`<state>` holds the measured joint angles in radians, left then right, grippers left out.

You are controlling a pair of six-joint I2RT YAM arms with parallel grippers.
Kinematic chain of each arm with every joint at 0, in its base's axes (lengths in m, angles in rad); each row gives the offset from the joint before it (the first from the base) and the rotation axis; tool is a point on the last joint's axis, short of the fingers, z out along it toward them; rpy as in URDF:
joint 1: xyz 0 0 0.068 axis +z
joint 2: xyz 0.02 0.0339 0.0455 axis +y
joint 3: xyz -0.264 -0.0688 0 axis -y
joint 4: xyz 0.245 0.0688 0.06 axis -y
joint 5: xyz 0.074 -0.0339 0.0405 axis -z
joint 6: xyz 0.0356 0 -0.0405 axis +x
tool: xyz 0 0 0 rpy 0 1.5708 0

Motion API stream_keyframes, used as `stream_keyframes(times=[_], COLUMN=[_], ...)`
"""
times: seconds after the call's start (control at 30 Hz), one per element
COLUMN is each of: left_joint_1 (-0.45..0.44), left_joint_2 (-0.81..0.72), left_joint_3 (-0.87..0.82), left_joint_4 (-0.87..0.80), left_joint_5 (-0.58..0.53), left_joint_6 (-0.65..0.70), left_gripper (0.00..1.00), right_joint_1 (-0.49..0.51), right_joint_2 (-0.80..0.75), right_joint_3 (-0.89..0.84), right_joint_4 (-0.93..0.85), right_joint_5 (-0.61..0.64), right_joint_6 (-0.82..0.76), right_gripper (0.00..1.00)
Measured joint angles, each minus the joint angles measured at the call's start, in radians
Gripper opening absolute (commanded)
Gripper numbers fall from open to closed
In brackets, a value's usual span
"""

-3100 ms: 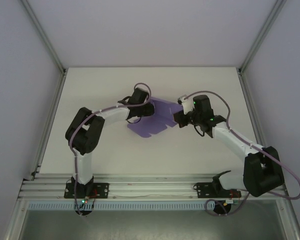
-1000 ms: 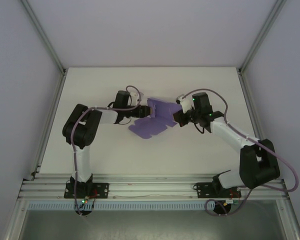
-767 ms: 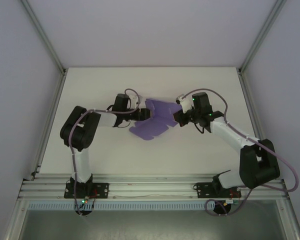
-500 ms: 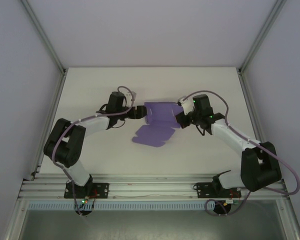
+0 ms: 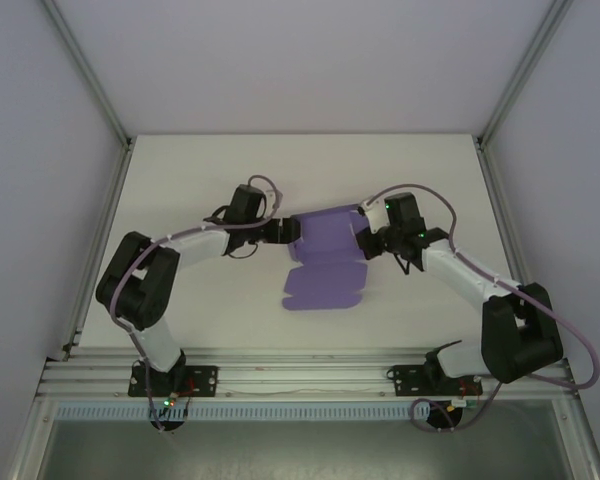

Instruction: Assemble paper box

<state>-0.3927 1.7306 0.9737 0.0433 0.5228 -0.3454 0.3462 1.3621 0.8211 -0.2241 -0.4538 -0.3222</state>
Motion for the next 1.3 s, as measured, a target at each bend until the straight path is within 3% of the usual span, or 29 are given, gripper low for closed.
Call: stream_keyframes(times=[0.03,0.17,0.23,0.47,0.5,0.57,0.63,0.83,1.03,1.17,1.3], left_joint_1=[0.000,0.001,0.001,0.006,0.006,0.006,0.006,0.006,0.006,0.006,0.006], left_joint_2=[-0.011,-0.025,-0.025,-0.026,-0.031,-0.047,-0.063,-0.121,-0.170,-0.170,-0.177], left_joint_3=[-0.013,-0.041,-0.039,-0.029,-0.033,-0.047,-0.050,-0.051,-0.039,-0.033,-0.043], left_joint_4=[-0.005,-0.015,-0.019,-0.063,-0.062,-0.063,-0.075,-0.077,-0.072,-0.070,-0.045], left_joint_5=[0.005,0.031,0.048,0.046,0.046,0.042,0.024,-0.039,-0.064,-0.063,-0.044], left_joint_6=[0.000,-0.007,-0.008,0.006,0.005,0.013,0.034,0.177,0.324,0.363,0.397], left_gripper=[0.72,0.32,0.20,0.00,0.00,0.00,0.00,0.00,0.00,0.00,0.00], right_joint_1=[0.000,0.000,0.001,0.000,0.001,0.003,0.005,0.006,0.006,0.006,0.006], right_joint_2=[0.000,0.000,-0.001,-0.023,-0.026,-0.032,-0.042,-0.169,-0.394,-0.412,-0.311], right_joint_3=[-0.003,-0.018,-0.027,-0.054,-0.058,-0.064,-0.069,-0.082,-0.081,-0.026,0.047], right_joint_4=[0.000,0.016,0.024,0.034,0.039,0.040,0.041,0.002,0.026,-0.017,-0.057], right_joint_5=[0.010,0.032,0.042,0.108,0.113,0.119,0.131,0.168,0.298,0.201,0.042], right_joint_6=[0.006,0.023,0.030,0.052,0.056,0.056,0.063,0.019,-0.011,-0.107,-0.261], right_gripper=[0.00,0.00,0.00,0.04,0.09,0.30,0.62,1.00,1.00,0.95,0.94])
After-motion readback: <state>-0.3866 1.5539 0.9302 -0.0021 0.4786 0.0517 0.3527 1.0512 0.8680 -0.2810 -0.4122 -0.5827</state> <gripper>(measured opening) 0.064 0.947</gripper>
